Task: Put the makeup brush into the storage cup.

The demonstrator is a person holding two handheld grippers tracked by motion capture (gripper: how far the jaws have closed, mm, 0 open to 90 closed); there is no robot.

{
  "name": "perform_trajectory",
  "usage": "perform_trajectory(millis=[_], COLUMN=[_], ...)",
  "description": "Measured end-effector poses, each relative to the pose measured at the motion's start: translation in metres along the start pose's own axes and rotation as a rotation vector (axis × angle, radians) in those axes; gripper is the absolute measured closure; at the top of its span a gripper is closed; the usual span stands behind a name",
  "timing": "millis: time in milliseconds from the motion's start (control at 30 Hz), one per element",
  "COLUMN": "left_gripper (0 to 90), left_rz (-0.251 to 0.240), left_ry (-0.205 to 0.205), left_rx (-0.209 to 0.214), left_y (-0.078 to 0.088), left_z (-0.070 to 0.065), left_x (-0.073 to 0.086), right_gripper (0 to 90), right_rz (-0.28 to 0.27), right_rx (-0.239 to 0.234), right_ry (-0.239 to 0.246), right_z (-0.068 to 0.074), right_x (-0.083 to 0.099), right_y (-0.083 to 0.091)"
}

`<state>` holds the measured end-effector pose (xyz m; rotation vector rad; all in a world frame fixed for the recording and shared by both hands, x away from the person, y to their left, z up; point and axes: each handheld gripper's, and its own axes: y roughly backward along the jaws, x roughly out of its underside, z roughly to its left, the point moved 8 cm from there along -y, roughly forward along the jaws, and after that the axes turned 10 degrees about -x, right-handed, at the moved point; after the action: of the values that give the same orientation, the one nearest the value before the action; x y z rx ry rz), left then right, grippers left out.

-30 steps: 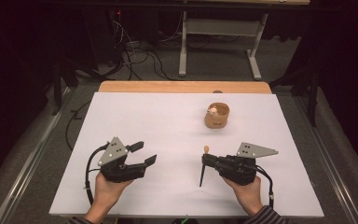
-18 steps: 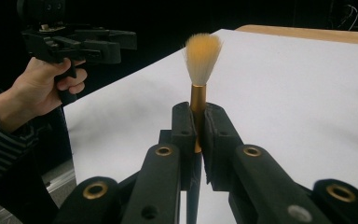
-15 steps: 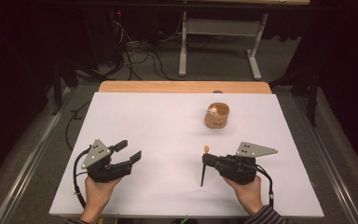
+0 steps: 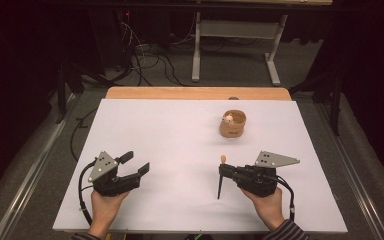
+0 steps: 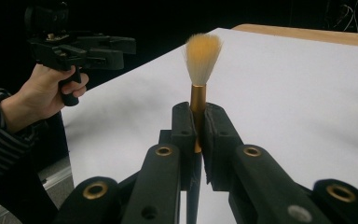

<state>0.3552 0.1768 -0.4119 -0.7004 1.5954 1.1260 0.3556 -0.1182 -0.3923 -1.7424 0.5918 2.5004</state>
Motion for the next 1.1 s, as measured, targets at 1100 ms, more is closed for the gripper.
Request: perform_trajectory(millis=[1100], left_gripper=[29.4], left_rz=[0.020], left_ry=[-0.004], left_rx=[-0.003], left_y=[-0.006], left_z=[0.000], left_x=[0.006], right_gripper=[86.2], right_rz=[-0.008], right_rx=[0.163], right_ry=[0.043], right_z=[-0.046], right_x=[-0.057], right_y=[0.040])
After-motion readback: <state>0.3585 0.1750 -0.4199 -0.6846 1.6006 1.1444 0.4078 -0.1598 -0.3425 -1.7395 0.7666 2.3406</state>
